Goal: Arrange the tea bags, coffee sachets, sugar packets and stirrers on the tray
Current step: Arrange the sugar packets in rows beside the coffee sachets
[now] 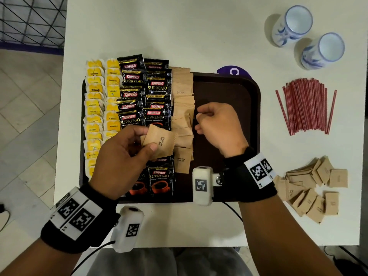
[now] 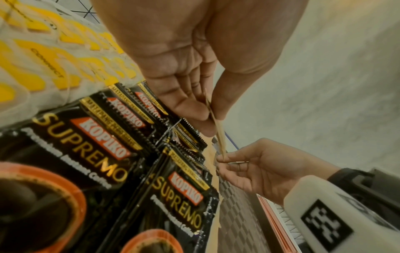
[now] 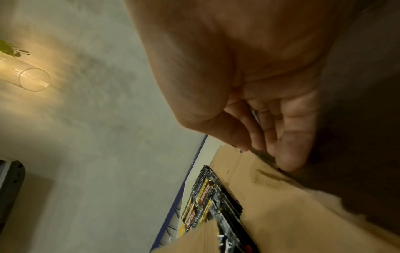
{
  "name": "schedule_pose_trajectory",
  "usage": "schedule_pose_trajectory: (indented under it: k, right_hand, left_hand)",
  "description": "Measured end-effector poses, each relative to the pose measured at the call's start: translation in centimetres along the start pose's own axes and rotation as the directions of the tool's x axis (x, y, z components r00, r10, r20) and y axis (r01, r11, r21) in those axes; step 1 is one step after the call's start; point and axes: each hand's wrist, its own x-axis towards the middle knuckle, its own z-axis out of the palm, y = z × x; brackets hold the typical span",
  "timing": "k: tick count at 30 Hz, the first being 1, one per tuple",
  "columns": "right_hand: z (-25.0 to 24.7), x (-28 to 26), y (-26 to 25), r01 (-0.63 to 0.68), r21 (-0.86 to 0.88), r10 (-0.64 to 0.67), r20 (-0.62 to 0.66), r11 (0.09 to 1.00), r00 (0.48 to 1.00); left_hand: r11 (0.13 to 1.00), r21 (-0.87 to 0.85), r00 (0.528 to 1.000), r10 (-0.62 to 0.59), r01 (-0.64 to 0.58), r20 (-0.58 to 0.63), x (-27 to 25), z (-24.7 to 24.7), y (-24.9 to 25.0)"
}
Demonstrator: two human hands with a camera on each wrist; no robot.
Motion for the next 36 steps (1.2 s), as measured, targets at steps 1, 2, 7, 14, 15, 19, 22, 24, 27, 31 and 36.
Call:
schedule_pose_trajectory:
  k: [1,2,7,14,15,19,22,24,27,31,36]
  right_hand:
    - [-0.1,-0.4,0.3,0.008,-0.004,-0.008,-0.001,1.000,1.000]
    - [-0.2,-0.8,0.9,0.009,-0.014,-0.009,-0.001,1.000,1.000]
    - [0.1,-3.0,2.3,0.079,-0.136,-0.084,-0.033,0.988,0.996]
    - [1.2,-2.6,1.4,0.365,-0.281,-0.380,0.000,0.888,0.925]
    - [1.3,-2.3,1.2,0.365,-0.285,-0.381,-0.002,0.886,0.924]
    - [1.3,-1.3,0.7,0.331,-0.301,-0.332,0.049,0.894,0.942]
    - [1.2,-1.1,0.5,0.323,-0.305,-0.323,0.052,0.896,0.945]
    - [1.4,-1.1,0.4,0.327,-0.301,-0.328,0.046,0.896,0.943]
    - [1.5,-1.0,0.1,0.328,-0.303,-0.328,0.053,0.895,0.943]
    - [1.8,-1.0,0.0,0.330,-0.311,-0.330,0.054,0.892,0.943]
    - [2.1,-1.1,0.1,0.337,-0.322,-0.337,0.058,0.885,0.940]
  left_hand:
    - [1.000,-0.005,1.000,-0.003,0.003,0.001,0.0,0.0,0.0]
    - [1.000,-0.007,1.000,-0.003,0.003,0.001,0.0,0.0,-0.1]
    - [1.000,0.004,1.000,0.008,-0.008,-0.017,0.0,0.4,0.0]
    - [0.999,0.031,1.000,0.019,-0.018,-0.022,0.0,0.5,0.0]
    - [0.999,0.028,1.000,0.019,-0.018,-0.019,-0.1,0.4,0.0]
    - [1.000,0.013,1.000,0.005,-0.005,-0.012,-0.2,0.3,-0.5]
    - [1.000,0.012,1.000,0.005,-0.005,-0.014,-0.1,0.2,-0.7]
    - [1.000,0.011,1.000,0.004,-0.004,-0.020,-0.1,0.1,-0.8]
    - [1.000,0.007,1.000,0.001,-0.001,-0.025,-0.2,-0.1,-0.9]
    - [1.000,0.005,1.000,0.003,-0.003,-0.028,-0.2,-0.2,-1.2]
    - [1.000,0.011,1.000,0.011,-0.011,-0.022,-0.2,-0.3,-1.3]
